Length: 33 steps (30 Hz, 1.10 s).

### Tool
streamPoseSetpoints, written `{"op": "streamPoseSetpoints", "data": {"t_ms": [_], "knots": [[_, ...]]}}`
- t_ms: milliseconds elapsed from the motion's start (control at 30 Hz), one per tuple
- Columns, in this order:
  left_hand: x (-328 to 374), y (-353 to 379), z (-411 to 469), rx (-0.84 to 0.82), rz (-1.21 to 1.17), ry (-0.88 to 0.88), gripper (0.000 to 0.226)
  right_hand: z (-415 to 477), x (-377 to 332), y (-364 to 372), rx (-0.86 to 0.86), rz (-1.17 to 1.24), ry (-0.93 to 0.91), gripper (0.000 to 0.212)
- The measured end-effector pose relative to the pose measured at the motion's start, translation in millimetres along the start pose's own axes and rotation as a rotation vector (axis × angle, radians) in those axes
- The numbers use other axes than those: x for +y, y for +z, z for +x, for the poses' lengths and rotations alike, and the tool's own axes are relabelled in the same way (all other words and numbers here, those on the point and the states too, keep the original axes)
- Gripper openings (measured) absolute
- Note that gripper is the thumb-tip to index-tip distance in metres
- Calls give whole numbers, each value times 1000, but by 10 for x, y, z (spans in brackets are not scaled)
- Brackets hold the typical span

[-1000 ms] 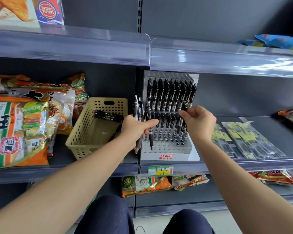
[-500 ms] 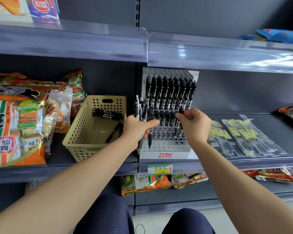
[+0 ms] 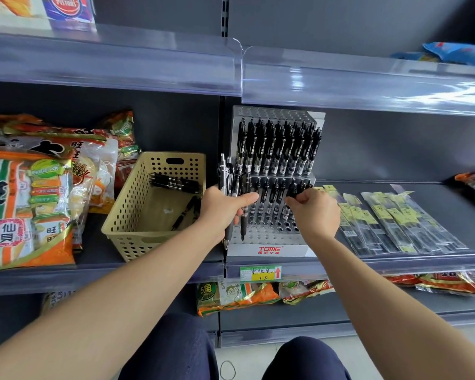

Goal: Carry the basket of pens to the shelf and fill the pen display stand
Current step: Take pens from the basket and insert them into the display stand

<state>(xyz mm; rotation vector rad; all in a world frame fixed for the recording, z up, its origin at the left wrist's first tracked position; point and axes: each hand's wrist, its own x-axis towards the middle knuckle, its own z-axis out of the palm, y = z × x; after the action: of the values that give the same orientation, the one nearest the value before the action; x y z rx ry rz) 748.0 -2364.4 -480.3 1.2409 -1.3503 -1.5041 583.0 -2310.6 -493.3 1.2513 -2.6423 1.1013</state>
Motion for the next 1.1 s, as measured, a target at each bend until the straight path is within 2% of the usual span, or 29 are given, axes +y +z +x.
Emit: {"op": "streamPoseSetpoints", "data": {"t_ms": [267, 333, 400, 467, 533, 633, 700, 833, 933, 967, 1100], "knots": [[-37, 55, 18, -29, 17, 14, 104, -16, 39, 22, 15, 25, -19, 46], [-44, 77, 25, -18, 38, 27, 103, -62, -38, -9, 3, 160, -65, 51], [-32, 108, 26, -12, 59, 35, 95, -120, -186, -70, -98, 428, -126, 48], [-15, 142, 8, -32, 75, 56, 82, -167, -349, -138, -256, 691, -129, 33], [-7, 155, -11, -52, 99, 64, 73, -169, -438, -168, -343, 773, -94, 22], [-8, 133, -4, -91, 81, 53, 43, -118, -455, -188, -361, 782, -45, 17], [-1, 98, 11, -119, 31, 34, 36, -83, -430, -212, -365, 790, -46, 11], [-13, 83, 49, -122, 18, 19, 51, -46, -407, -236, -372, 761, -60, 4], [-14, 119, 53, -117, 11, 19, 41, -4, -411, -245, -347, 650, -78, 22], [-13, 125, 54, -107, 0, 21, 42, 20, -412, -257, -301, 617, -87, 25], [-25, 110, 94, -56, -50, 29, 71, 92, -372, -307, -44, 423, -130, 23]]}}
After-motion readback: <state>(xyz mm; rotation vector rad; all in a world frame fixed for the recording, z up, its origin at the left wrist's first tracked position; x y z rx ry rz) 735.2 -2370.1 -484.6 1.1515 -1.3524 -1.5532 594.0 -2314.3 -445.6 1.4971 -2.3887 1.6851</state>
